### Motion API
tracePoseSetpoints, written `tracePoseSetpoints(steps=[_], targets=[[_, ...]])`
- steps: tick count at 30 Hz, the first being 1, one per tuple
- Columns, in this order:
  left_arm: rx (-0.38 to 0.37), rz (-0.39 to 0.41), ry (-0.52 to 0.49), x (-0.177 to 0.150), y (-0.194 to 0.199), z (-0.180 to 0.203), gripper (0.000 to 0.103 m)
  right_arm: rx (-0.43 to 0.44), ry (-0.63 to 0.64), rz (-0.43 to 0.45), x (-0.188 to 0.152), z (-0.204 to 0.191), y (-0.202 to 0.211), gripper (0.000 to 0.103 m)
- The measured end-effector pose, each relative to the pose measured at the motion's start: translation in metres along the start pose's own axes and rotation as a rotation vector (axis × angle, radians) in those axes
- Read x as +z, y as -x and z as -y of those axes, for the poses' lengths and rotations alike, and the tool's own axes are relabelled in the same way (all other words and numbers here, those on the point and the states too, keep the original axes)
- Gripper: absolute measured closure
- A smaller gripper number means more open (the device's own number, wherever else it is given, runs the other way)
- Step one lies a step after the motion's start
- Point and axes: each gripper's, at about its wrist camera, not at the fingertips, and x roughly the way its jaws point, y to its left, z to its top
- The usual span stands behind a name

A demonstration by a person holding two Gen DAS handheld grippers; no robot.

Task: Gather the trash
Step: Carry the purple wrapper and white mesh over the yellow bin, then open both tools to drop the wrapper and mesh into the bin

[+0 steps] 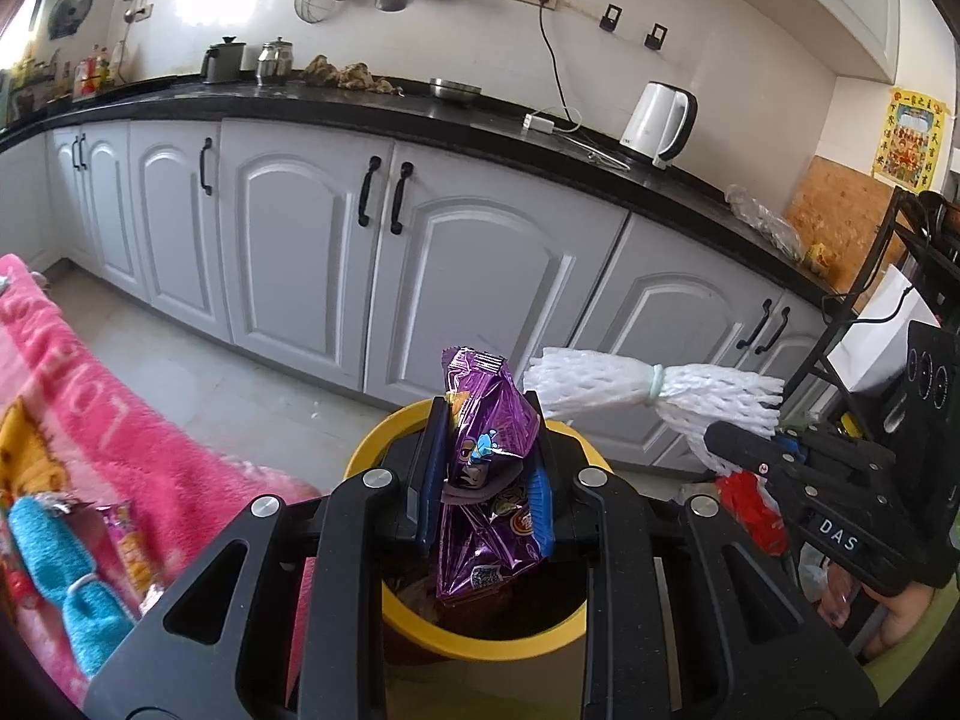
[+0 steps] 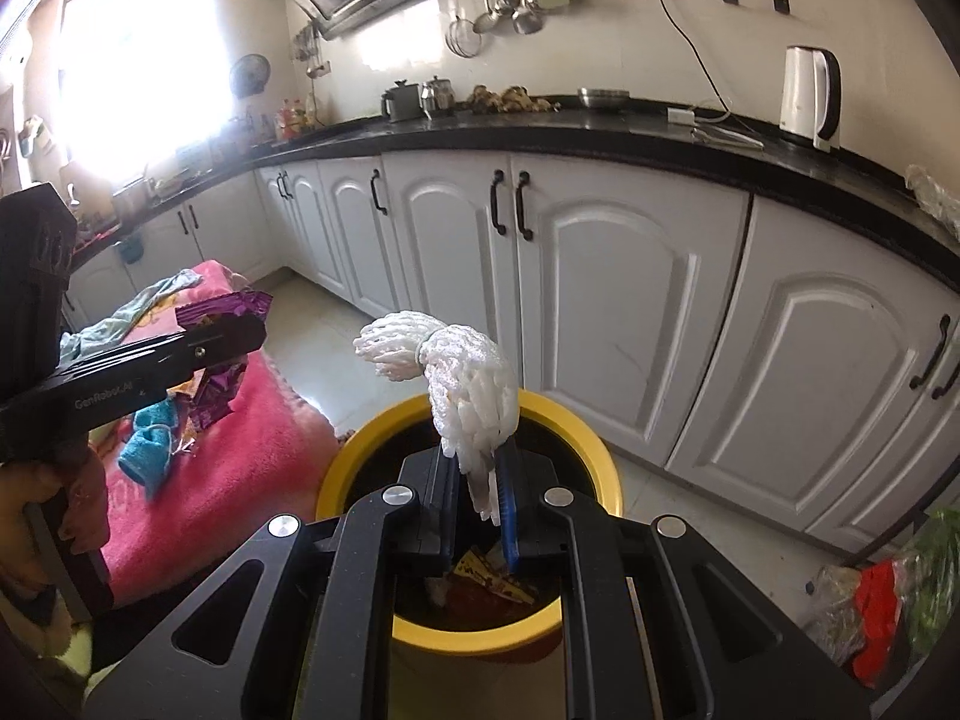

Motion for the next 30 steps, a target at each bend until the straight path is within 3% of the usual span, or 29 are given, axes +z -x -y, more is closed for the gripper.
tracePoseSetpoints(steps=[12, 14, 15, 16, 20, 22, 24, 30], targets=[[-0.029, -0.048, 0.008, -0.009, -0.034, -0.002, 0.084, -0.011, -0.017, -0.066, -0.007, 0.008, -0.021, 0.090], [-0.031, -0.052, 0.018, -0.011, -0.037, -0.004, 0.075, -0.019, -0.024, -0.079, -0.009, 0.009, -0.025, 0.079], [-0.030, -0.052, 0.027, -0.012, -0.038, -0.006, 0.060, -0.017, -0.028, -0.085, -0.010, 0.009, -0.027, 0.071], [-0.030, -0.054, 0.031, -0.013, -0.039, -0.007, 0.052, -0.018, -0.031, -0.089, -0.011, 0.009, -0.028, 0.069], [-0.020, -0.056, 0.040, -0.016, -0.038, -0.011, 0.045, -0.025, -0.038, -0.089, -0.011, 0.010, -0.029, 0.064], [-0.012, -0.051, 0.047, -0.016, -0.036, -0.013, 0.035, -0.028, -0.040, -0.084, -0.011, 0.010, -0.027, 0.063], [-0.002, -0.045, 0.053, -0.016, -0.032, -0.016, 0.034, -0.028, -0.043, -0.076, -0.010, 0.010, -0.025, 0.060], [0.040, -0.021, 0.064, -0.015, -0.019, -0.024, 0.012, -0.024, -0.045, -0.050, -0.008, 0.008, -0.020, 0.053]])
